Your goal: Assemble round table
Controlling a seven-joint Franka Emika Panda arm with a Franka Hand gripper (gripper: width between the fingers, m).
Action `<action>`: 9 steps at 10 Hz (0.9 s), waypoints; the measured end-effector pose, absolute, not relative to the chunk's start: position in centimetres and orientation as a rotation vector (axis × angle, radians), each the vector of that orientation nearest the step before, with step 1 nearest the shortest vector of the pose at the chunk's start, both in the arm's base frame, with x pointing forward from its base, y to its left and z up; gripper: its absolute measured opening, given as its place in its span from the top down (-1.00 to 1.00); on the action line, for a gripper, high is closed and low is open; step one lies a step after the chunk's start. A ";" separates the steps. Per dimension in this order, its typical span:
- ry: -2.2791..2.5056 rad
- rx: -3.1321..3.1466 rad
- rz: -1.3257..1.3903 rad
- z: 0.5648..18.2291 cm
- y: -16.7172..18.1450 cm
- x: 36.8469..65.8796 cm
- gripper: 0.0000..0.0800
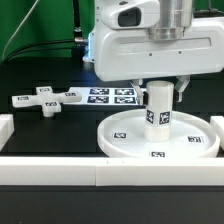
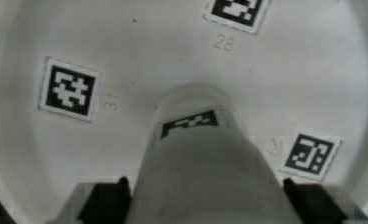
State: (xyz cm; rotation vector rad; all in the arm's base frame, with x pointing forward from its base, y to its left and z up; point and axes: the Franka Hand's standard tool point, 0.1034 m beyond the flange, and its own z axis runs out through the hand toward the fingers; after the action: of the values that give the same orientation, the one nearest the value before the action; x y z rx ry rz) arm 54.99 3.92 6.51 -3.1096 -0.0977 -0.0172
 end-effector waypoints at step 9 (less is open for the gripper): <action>1.041 -2.872 0.017 6.5 3.9 54.7 -0.02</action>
Offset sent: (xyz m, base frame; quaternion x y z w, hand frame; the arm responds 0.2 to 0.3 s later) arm 0.0000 0.0000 0.0000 0.0000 0.0000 0.1938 0.9810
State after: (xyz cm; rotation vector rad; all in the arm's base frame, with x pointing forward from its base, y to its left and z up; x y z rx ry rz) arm 54.74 3.93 6.53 -2.8716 1.0414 0.0174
